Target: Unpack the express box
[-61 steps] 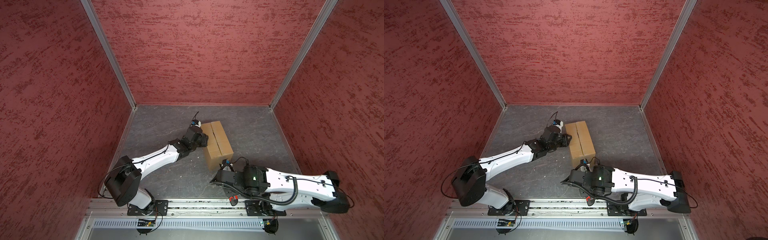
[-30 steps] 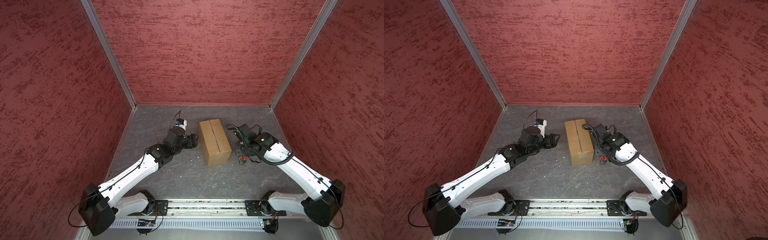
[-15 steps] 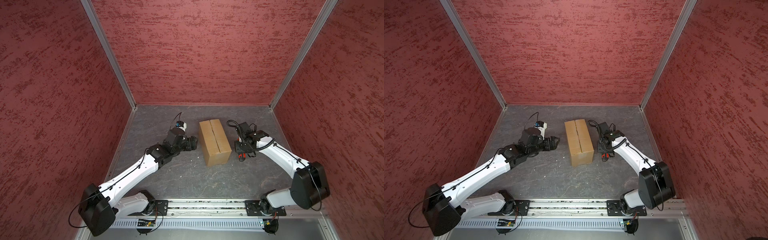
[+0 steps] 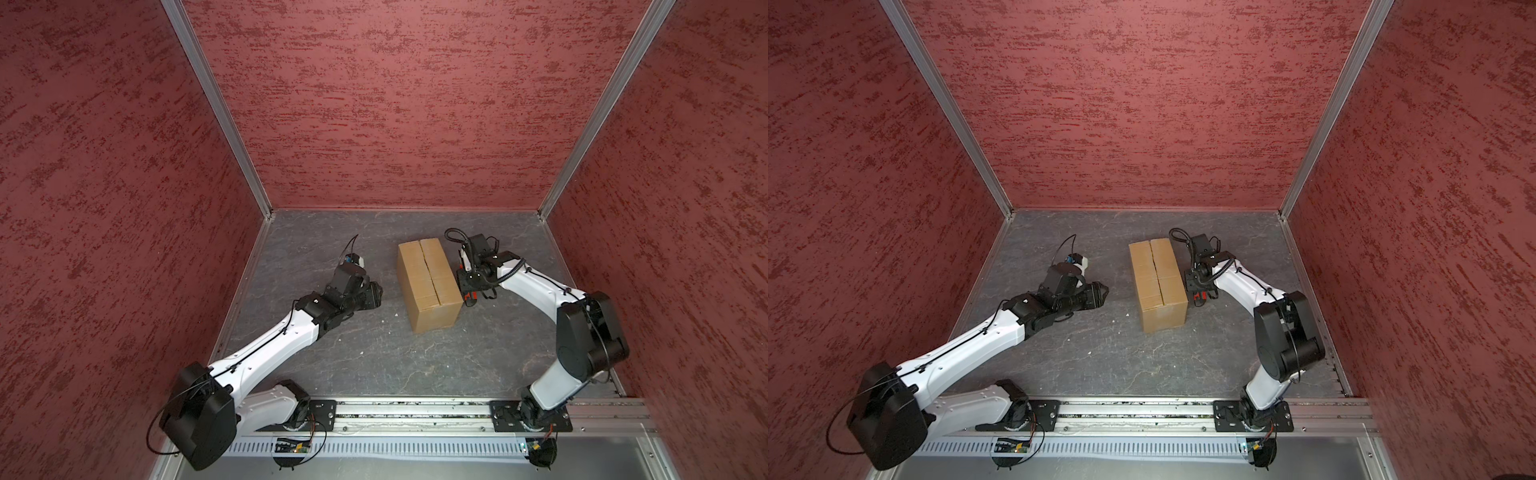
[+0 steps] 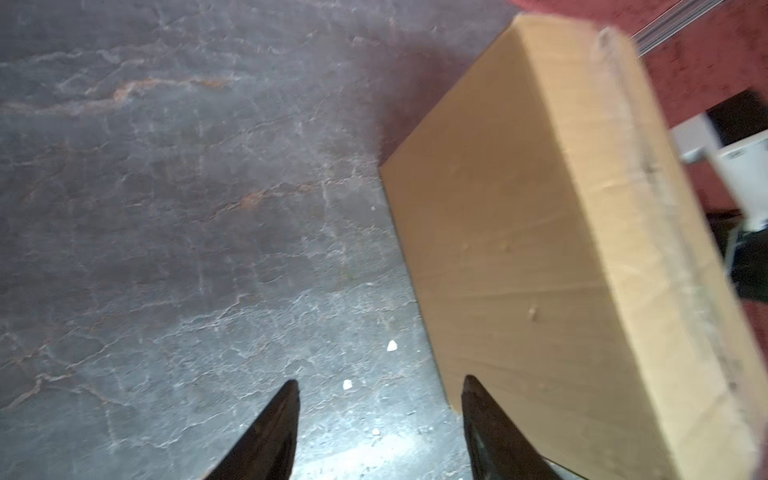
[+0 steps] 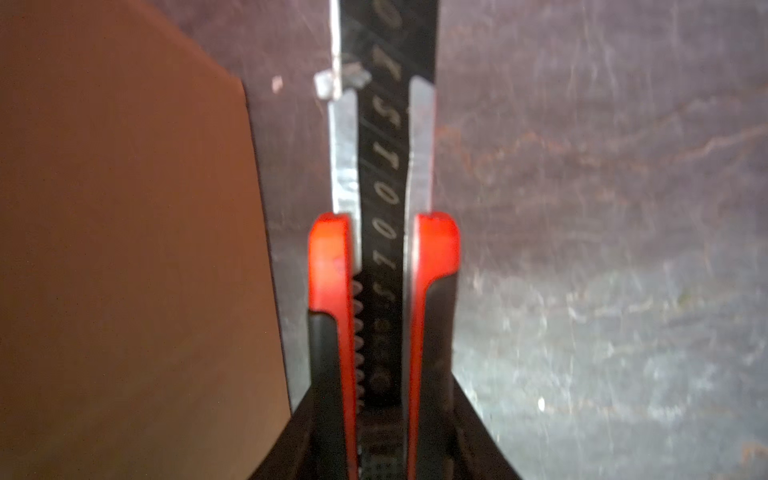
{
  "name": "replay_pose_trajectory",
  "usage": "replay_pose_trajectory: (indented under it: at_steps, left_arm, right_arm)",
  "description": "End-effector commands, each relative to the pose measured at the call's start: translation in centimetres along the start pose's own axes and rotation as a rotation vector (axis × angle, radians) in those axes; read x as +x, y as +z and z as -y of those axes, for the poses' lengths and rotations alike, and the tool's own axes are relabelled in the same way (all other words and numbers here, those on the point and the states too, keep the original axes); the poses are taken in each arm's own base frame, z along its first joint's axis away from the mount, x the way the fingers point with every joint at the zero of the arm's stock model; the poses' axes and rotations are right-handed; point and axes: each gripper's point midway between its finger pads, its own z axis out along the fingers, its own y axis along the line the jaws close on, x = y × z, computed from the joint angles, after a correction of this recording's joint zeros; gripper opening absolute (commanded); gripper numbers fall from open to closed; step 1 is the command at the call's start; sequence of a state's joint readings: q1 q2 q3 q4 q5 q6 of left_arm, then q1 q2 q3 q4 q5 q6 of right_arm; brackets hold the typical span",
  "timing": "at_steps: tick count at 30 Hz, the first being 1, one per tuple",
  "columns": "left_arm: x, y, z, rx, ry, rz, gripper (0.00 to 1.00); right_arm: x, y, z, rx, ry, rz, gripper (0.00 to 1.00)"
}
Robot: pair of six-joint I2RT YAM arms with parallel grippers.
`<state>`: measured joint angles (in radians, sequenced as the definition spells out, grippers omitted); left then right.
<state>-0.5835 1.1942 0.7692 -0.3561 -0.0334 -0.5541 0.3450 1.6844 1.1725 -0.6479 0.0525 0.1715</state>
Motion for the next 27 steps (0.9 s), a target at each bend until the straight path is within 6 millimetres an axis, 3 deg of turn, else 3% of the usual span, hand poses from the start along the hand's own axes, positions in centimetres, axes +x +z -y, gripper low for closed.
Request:
replay_pose_trajectory:
  at_steps: [1,9,13,20,27]
  left_arm:
    - [-0.8,2.0,-0.2,0.008,-0.053,0.022,0.57]
    - [-2.0,7.5,1.2,0.03,-0.092,0.008,0.49]
    - [-2.1,8.8,1.5,0.033,-0.112,0.006,0.48]
    - [-1.5,9.0,1.5,0.028,-0.128,0.005,0.48]
    - [-1.2,7.3,1.1,0.017,-0.126,0.03,0.48]
  right_arm:
    - [-2.9,0.3,-0.8,-0.042,-0.063,0.065,0.02]
    - [-4.0,1.5,-2.7,-0.132,-0.065,0.068,0.02]
    - [-3.5,1.8,-3.4,-0.131,-0.048,0.037,0.02]
    - [-2.3,2.3,-5.4,-0.137,0.003,0.006,0.02]
    - [-0.9,3.2,-8.4,-0.155,-0.005,-0.018,0.02]
